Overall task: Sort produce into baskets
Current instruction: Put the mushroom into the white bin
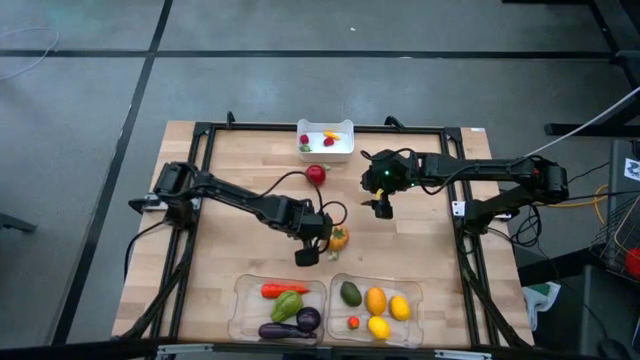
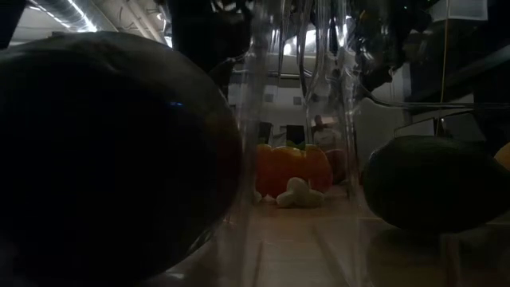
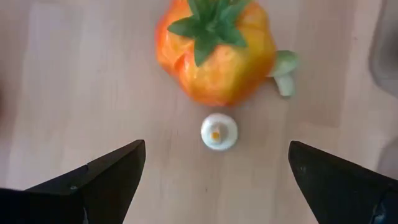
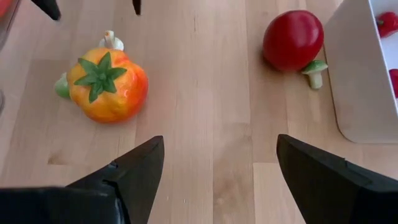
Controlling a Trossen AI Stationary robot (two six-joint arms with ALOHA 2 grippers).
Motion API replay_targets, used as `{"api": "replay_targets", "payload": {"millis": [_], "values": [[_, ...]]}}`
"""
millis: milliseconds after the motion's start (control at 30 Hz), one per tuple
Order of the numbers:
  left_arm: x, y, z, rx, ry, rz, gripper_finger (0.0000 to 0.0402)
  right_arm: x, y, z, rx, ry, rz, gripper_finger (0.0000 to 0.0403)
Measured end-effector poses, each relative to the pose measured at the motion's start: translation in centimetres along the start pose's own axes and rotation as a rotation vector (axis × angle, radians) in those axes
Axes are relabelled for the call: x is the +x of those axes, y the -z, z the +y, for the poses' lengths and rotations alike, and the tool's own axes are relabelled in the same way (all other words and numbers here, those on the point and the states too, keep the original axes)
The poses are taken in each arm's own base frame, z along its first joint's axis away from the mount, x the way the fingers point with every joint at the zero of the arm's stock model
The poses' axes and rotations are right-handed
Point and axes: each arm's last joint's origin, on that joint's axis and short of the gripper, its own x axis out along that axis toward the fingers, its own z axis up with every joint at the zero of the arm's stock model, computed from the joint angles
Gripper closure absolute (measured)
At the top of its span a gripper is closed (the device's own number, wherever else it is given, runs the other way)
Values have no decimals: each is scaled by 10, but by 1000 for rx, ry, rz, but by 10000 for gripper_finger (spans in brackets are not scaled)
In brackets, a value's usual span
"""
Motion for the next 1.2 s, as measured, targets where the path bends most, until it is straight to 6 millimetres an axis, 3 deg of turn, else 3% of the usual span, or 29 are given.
{"api": "replay_targets", "payload": {"millis": [200,533,1200], "values": [[24,9,5,-18,6,-33,36,0,0,0,0,0,0,95],[42,22,7,-31,21,-88,116,0,0,0,0,1,-3,95],[45,24,7,-33,28,-111,272,0,0,0,0,0,-3,95]]}}
